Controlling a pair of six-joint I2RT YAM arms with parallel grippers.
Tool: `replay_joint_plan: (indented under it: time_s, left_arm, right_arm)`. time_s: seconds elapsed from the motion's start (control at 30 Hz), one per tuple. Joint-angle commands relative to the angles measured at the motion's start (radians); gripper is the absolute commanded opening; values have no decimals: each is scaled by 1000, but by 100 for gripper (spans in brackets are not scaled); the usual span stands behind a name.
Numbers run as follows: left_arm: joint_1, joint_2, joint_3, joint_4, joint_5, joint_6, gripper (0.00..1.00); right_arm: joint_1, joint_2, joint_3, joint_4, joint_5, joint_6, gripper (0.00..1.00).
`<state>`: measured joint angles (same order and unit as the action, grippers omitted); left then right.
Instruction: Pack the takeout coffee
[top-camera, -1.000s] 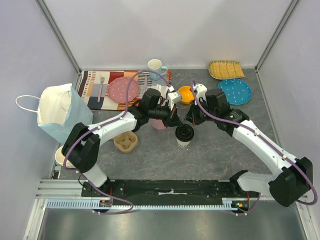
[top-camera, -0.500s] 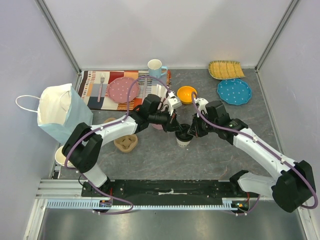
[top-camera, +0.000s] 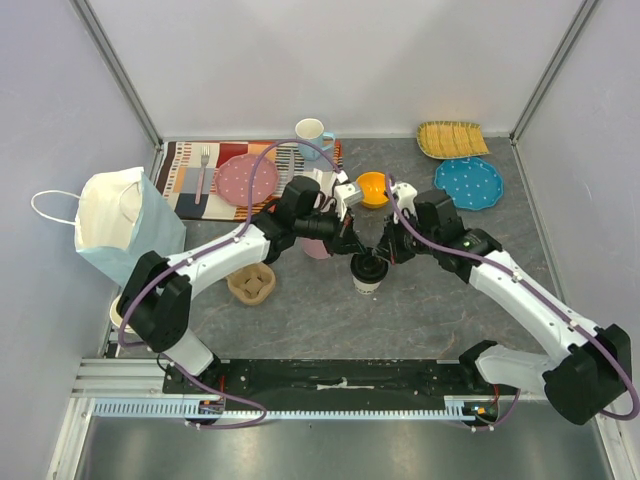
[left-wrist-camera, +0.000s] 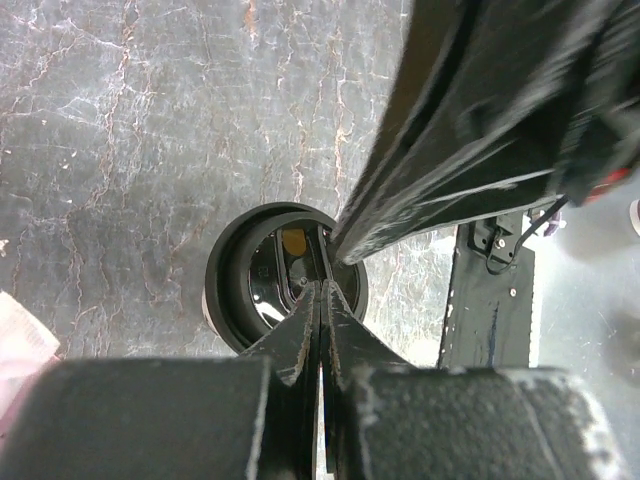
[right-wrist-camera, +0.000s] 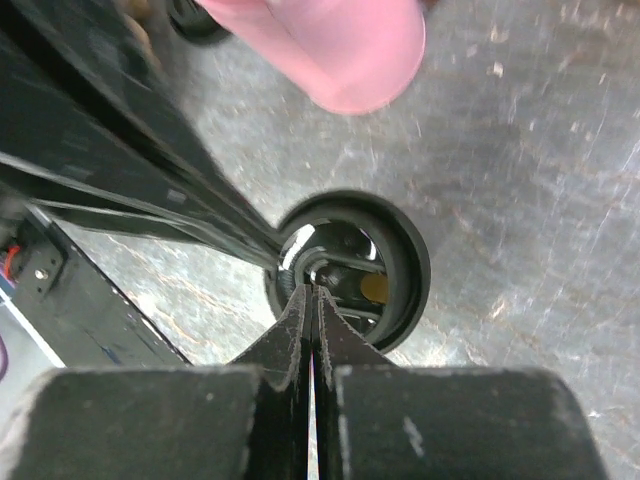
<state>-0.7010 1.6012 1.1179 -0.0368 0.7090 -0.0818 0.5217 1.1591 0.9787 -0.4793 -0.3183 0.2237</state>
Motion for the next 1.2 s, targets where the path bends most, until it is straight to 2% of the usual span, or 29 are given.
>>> replay_joint_plan:
  time_s: [0.0, 0.17, 0.37, 0.57, 0.6, 0.63, 0.67, 0.7, 0.73, 0.77, 0.8, 0.87, 0.9, 0.97, 1.0, 1.07, 1.1, 1.17]
  left_arm:
    - [11, -38, 2, -29, 12, 10, 2]
    - [14, -47, 0, -44, 12, 24, 2]
    - [23, -67, 63, -100, 18, 54, 2]
    - [23, -138, 163, -259, 37, 126, 2]
    - [24, -156, 180, -290, 35, 135, 2]
    - [26, -168, 215, -337, 26, 152, 4]
    - [31, -179, 233, -363, 20, 158, 7]
    - [35, -190, 253, -383, 8, 166, 16]
    - [41, -216, 291, -420, -12, 172, 21]
    - [46, -230, 310, -435, -23, 177, 26]
    - [63, -247, 325, -445, -37, 180, 40]
    - [90, -299, 359, -462, -62, 171, 52]
    - [138, -317, 365, -462, -65, 142, 62]
    - [205, -377, 367, -450, -68, 88, 68]
    - [291, -397, 359, -442, -72, 17, 70]
    - [384, -487, 309, -398, -133, -45, 71]
    - [502, -532, 277, -378, -141, -108, 72]
    - [611, -616, 182, -357, -186, -121, 75]
  right_arm:
    - [0, 28, -122, 67, -10, 11, 0]
    - [0, 44, -144, 62, -4, 8, 0]
    - [0, 44, -31, 2, 2, -17, 0]
    - [0, 24, 90, -28, 1, -23, 1]
    - [0, 22, 116, -31, -2, -23, 6]
    - [0, 19, 129, -35, -4, -20, 17]
    - [0, 16, 138, -35, -5, -18, 23]
    - [0, 13, 155, -33, -5, -14, 28]
    - [1, 7, 163, -36, -7, -9, 39]
    - [1, 4, 178, -38, -7, -6, 44]
    - [0, 1, 184, -35, -8, -3, 52]
    - [0, -7, 199, -36, -10, 5, 60]
    - [0, -9, 213, -36, -10, 8, 69]
    - [0, -7, 228, -36, -7, 14, 83]
    - [0, -6, 244, -36, -5, 19, 98]
    - [0, 5, 259, -36, 4, 31, 98]
    - [-2, 10, 274, -36, 8, 35, 98]
    - [0, 28, 307, -35, 16, 48, 98]
